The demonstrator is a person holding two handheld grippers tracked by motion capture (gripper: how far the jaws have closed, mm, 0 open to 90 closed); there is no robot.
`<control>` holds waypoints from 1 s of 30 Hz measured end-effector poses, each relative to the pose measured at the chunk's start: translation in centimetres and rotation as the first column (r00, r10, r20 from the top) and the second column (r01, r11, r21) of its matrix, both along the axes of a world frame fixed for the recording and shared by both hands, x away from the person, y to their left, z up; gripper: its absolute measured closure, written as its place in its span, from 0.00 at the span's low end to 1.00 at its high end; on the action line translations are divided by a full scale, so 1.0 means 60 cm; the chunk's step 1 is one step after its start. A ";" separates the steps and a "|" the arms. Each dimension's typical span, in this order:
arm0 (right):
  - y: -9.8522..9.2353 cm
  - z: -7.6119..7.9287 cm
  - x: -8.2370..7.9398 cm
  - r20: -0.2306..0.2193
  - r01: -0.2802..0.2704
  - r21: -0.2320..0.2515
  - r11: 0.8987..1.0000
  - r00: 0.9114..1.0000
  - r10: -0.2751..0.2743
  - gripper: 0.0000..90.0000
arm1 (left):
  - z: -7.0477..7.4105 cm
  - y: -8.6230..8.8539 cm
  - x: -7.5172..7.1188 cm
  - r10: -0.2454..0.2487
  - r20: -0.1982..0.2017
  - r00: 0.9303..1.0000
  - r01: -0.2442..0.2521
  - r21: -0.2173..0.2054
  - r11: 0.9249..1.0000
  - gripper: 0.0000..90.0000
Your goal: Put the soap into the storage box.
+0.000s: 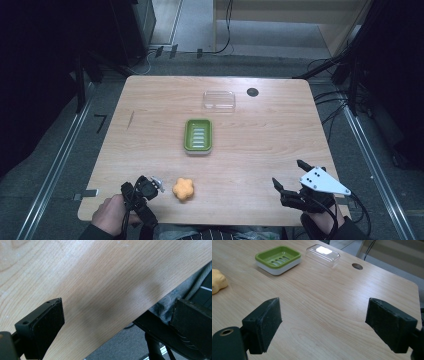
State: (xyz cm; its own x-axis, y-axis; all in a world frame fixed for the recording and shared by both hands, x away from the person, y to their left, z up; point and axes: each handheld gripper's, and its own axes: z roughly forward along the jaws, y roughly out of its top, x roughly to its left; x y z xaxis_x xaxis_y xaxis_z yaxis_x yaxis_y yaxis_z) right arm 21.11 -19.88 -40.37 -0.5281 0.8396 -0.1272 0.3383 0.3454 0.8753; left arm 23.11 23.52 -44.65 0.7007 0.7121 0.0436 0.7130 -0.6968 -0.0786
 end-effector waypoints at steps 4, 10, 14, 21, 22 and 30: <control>0.000 0.000 -0.001 -0.001 0.002 0.002 1.000 1.000 -0.002 0.15 | 0.002 0.002 0.000 0.000 0.008 1.000 0.000 -0.010 1.000 0.00; 0.003 0.000 0.000 -0.002 0.000 -0.002 1.000 1.000 0.000 0.15 | 0.003 0.002 -0.001 -0.001 0.014 1.000 0.001 -0.017 1.000 0.00; 0.003 0.000 0.001 -0.001 -0.002 -0.001 1.000 1.000 0.002 0.15 | 0.004 0.000 -0.002 0.004 0.019 1.000 -0.004 -0.022 1.000 0.00; 0.003 0.000 0.001 -0.002 -0.003 0.000 1.000 1.000 0.003 0.15 | 0.007 -0.001 -0.003 0.001 0.032 1.000 0.000 -0.030 1.000 0.00; 0.003 0.001 0.000 -0.002 -0.002 -0.001 1.000 1.000 0.002 0.15 | 0.008 -0.001 -0.003 0.002 0.034 0.999 -0.001 -0.033 0.999 0.00; 0.002 0.000 -0.001 -0.004 0.000 -0.005 1.000 1.000 0.000 0.15 | 0.015 -0.005 -0.003 0.002 0.067 0.998 0.002 -0.062 0.998 0.00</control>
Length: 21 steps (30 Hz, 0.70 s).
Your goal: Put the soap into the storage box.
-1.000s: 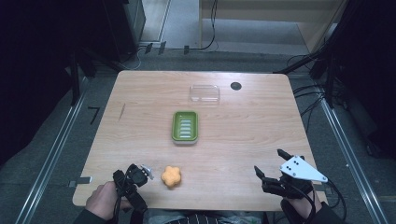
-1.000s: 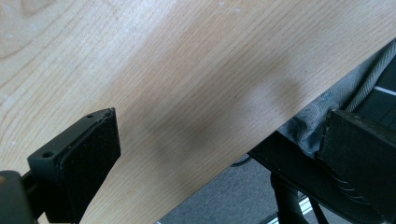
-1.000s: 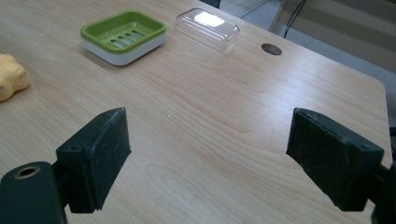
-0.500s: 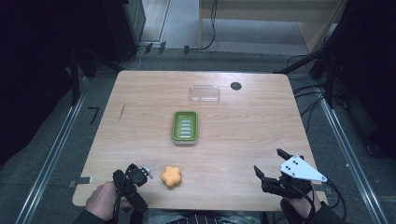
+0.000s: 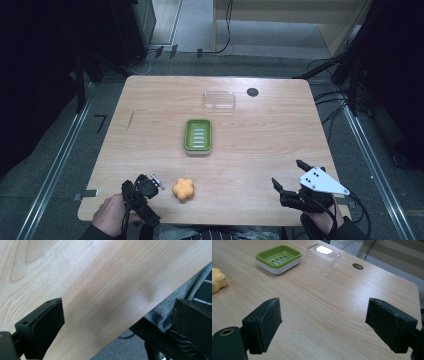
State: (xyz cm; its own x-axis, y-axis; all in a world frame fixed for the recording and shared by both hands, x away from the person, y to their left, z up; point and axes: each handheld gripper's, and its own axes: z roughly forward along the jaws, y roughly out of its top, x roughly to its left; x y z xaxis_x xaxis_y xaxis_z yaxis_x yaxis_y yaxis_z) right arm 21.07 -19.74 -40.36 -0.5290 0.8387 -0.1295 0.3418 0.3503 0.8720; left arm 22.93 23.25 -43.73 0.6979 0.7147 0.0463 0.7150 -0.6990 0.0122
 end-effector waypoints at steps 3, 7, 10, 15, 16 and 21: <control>-0.001 0.000 0.000 0.002 0.002 0.000 1.000 1.000 -0.002 0.15 | 0.000 -0.007 0.002 -0.010 0.008 1.000 0.010 -0.018 1.000 0.00; 0.002 0.000 0.000 0.000 0.001 -0.006 1.000 1.000 -0.001 0.15 | 0.000 -0.023 0.003 -0.025 0.015 1.000 0.026 -0.035 0.999 0.00; 0.000 0.000 0.000 0.001 0.005 0.002 1.000 1.000 -0.005 0.15 | 0.001 -0.030 0.004 -0.028 0.022 0.999 0.029 -0.047 0.998 0.00; 0.000 0.000 0.001 0.001 0.001 -0.003 1.000 1.000 -0.001 0.15 | 0.002 -0.040 0.009 -0.023 0.039 0.999 0.026 -0.058 0.998 0.00; 0.000 0.000 0.001 0.001 0.001 -0.003 1.000 1.000 -0.001 0.15 | 0.003 -0.043 0.010 -0.027 0.041 0.999 0.029 -0.057 0.998 0.00; 0.000 -0.001 0.001 -0.001 0.004 -0.002 1.000 1.000 -0.004 0.15 | 0.003 -0.054 0.015 -0.031 0.054 0.998 0.034 -0.063 0.997 0.00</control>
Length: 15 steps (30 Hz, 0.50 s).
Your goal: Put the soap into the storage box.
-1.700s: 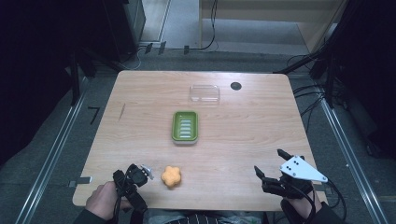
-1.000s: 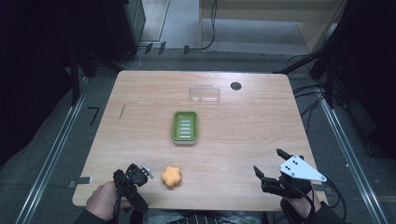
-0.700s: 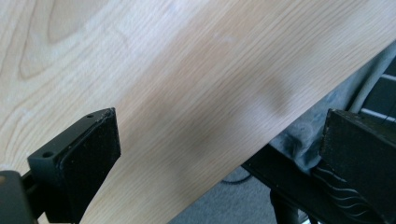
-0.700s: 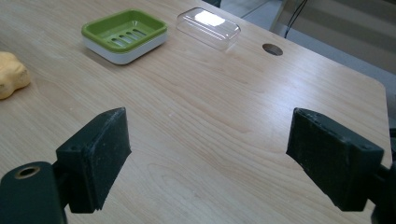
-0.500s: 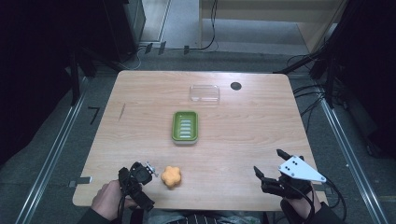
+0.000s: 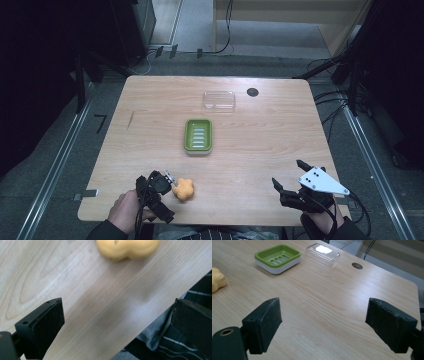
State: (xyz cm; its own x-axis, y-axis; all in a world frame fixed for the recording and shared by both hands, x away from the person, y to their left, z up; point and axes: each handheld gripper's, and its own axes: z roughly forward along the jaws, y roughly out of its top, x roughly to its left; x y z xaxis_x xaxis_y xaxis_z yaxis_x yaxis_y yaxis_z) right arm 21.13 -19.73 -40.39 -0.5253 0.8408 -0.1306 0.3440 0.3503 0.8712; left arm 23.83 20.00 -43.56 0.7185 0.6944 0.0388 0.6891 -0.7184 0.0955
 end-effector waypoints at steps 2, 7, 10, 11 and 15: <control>0.000 0.000 0.000 0.000 0.001 -0.001 1.000 1.000 -0.001 0.15 | 0.000 -0.002 0.002 0.007 0.010 1.000 -0.007 -0.012 1.000 0.00; 0.000 0.000 0.000 -0.002 0.002 -0.001 1.000 1.000 -0.002 0.15 | 0.000 -0.008 0.006 0.012 0.017 1.000 -0.011 -0.021 1.000 0.00; 0.000 0.000 0.000 -0.002 0.001 0.000 1.000 1.000 -0.001 0.15 | 0.000 -0.014 0.007 0.007 0.017 1.000 -0.007 -0.021 1.000 0.00; 0.000 0.000 0.000 -0.002 0.002 0.000 1.000 1.000 -0.002 0.15 | -0.001 -0.019 0.007 0.009 0.017 1.000 -0.009 -0.024 1.000 0.00; 0.000 0.000 0.000 -0.001 0.003 -0.001 1.000 1.000 -0.003 0.15 | -0.003 -0.024 0.010 0.013 0.025 1.000 -0.013 -0.030 0.999 0.00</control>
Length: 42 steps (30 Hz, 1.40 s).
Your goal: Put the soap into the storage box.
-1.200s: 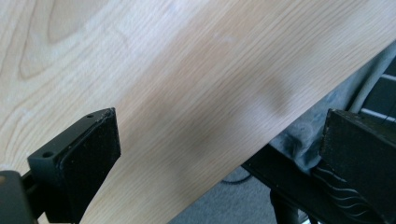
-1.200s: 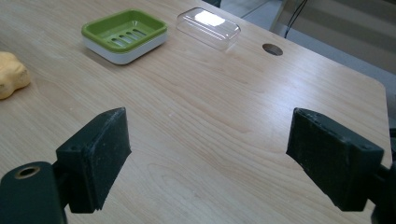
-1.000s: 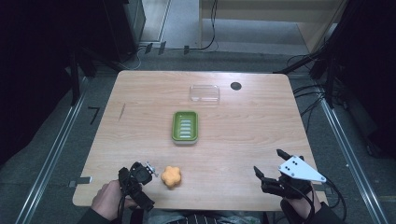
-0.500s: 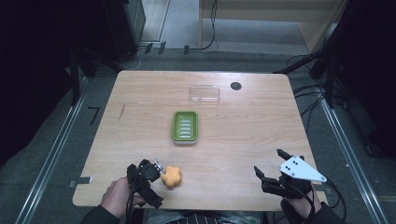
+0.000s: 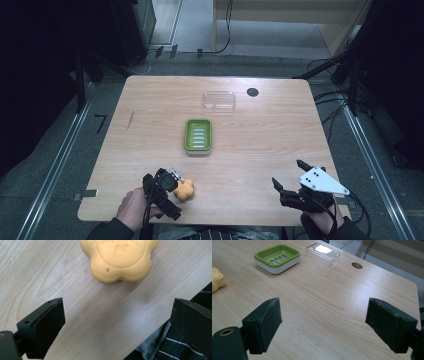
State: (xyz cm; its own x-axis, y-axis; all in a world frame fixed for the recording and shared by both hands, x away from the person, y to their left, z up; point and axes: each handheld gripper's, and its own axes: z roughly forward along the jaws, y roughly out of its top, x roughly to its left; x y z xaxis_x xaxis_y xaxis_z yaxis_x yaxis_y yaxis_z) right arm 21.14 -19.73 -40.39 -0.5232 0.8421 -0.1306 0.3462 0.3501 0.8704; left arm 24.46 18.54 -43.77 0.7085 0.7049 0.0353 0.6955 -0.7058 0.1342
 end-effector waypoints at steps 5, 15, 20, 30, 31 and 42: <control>-0.001 0.000 0.000 0.000 0.000 0.000 1.000 1.000 0.000 0.15 | 0.000 -0.005 0.005 0.005 -0.012 1.000 -0.005 -0.011 1.000 0.00; -0.001 0.000 -0.001 0.000 0.002 0.001 1.000 1.000 -0.002 0.15 | -0.007 -0.018 0.016 0.004 -0.018 1.000 -0.005 -0.002 1.000 0.00; -0.001 0.000 -0.001 0.001 0.002 0.001 1.000 1.000 -0.002 0.15 | -0.013 -0.030 0.022 -0.012 -0.021 1.000 0.012 0.002 1.000 0.00; -0.002 0.000 0.000 0.003 0.000 0.000 1.000 1.000 0.000 0.15 | -0.020 -0.042 0.039 -0.016 -0.041 0.999 0.017 0.021 1.000 0.00; -0.002 0.000 0.000 0.003 0.000 0.000 1.000 1.000 0.000 0.15 | -0.020 -0.042 0.039 -0.016 -0.041 0.999 0.017 0.021 1.000 0.00; -0.002 0.000 -0.001 0.004 -0.001 0.002 1.000 1.000 0.001 0.15 | -0.024 -0.059 0.054 -0.025 -0.038 0.999 0.026 0.030 0.999 0.20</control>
State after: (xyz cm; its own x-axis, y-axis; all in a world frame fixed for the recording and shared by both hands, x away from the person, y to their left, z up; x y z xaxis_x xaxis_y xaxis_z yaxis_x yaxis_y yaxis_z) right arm 21.09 -19.87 -40.39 -0.5237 0.8418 -0.1311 0.3426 0.3489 0.8723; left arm 27.69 15.01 -45.23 0.7272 0.6858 0.0295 0.6816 -0.7266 0.0865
